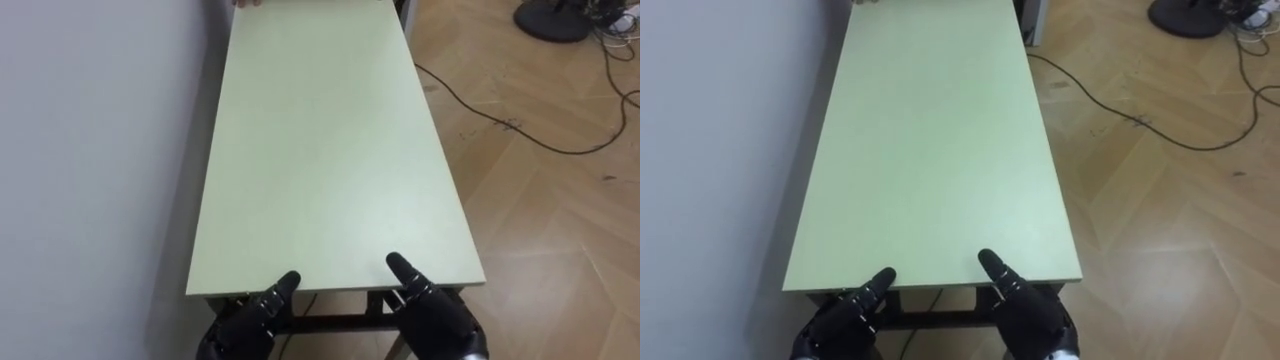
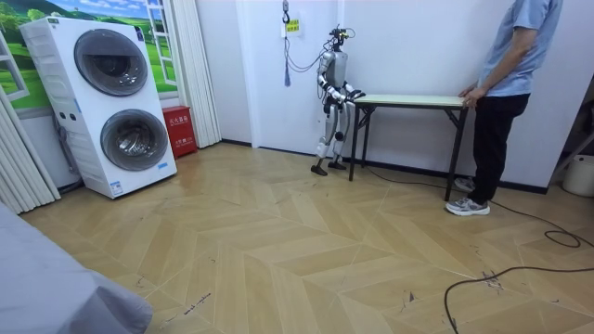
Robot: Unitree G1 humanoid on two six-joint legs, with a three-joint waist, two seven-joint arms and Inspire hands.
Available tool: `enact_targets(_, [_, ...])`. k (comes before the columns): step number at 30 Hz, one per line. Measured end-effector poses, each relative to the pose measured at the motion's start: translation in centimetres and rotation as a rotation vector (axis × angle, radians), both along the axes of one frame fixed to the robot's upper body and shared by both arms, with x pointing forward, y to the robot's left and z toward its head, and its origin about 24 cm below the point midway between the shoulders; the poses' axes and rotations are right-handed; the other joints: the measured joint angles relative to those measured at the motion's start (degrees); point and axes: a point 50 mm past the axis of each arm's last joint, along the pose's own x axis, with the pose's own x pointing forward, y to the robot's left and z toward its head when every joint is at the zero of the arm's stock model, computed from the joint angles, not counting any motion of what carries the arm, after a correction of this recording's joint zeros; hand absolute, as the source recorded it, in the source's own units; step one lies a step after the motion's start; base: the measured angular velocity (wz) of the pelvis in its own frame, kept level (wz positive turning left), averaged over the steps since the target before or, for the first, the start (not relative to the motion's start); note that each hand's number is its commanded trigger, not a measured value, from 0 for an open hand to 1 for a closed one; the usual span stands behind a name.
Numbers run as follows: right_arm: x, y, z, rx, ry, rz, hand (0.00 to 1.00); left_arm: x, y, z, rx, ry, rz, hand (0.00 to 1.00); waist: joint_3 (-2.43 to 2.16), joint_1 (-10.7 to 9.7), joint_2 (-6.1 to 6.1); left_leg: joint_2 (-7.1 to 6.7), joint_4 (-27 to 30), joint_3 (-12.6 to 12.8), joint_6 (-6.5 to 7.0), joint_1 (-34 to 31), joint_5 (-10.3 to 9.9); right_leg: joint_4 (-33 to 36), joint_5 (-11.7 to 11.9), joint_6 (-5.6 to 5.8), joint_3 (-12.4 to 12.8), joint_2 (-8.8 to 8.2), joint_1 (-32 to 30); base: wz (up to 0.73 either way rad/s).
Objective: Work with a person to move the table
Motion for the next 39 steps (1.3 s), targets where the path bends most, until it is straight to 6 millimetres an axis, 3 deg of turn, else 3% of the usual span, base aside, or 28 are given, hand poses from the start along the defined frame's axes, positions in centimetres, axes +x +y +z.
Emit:
enact_targets(9, [-1.5, -0.1, -1.4, -0.123, -0.016, 0.187, 0.00, -0.4, 0.9, -1.3, 0.011, 0.003, -0.019, 0.00, -0.20, 0.9, 0.55, 0.57, 0.1, 0.3, -0.19, 0.3, 0.1, -0.6, 0.4, -0.11, -0.1, 0.45, 0.5, -0.01])
enact_targets(18, [-3.1, -1.8, -3.2, -0.258, 0.092, 0.287, 0.00, 0.1, 1.6, -1.7, 0.056, -0.013, -0.022, 0.00, -0.01, 1.4, 0.14, 0.81, -0.1, 0.2, -0.72, 0.1, 0.4, -0.9, 0.4, -0.11, -0.5, 0.73, 0.3, 0.00])
enact_targets(21, [-3.8, -2.2, -3.6, -0.275, 0.120, 0.297, 0.00, -1.4, 2.5, -2.8, 0.138, 0.060, -0.075, 0.00, 0.00, 1.3, 0.03, 0.91, -0.1, 0.2, -0.82, 0.0, 0.3, -0.8, 0.4, -0.13, -0.8, 0.79, 0.2, 0.00])
enact_targets(25, [-5.5, -2.8, -5.1, -0.279, 0.214, 0.291, 0.00, -5.4, 4.1, -4.9, 0.234, 0.242, -0.096, 0.00, -0.07, 1.3, -0.32, 0.91, 0.0, -0.1, -0.94, -0.1, 0.2, -0.9, 0.4, -0.16, -1.5, 0.81, 0.4, 0.06])
enact_targets(28, [-6.8, -3.3, -5.8, -0.281, 0.281, 0.275, 0.00, -6.4, 5.0, -5.3, 0.278, 0.290, -0.075, 0.00, -0.04, 1.6, -0.16, 0.84, 0.2, -0.3, -0.86, -0.3, 0.0, -0.8, 0.4, -0.16, -1.5, 0.78, 0.3, 0.06])
enact_targets(39, [-9.5, -5.2, -7.2, -0.300, 0.426, 0.175, 0.00, -9.3, 5.6, -6.4, 0.338, 0.435, -0.095, 0.00, -0.10, 1.6, 0.22, 0.98, -0.2, -0.2, -1.08, 0.2, -0.1, -1.1, 0.4, -0.16, -1.7, 0.96, 0.7, -0.01])
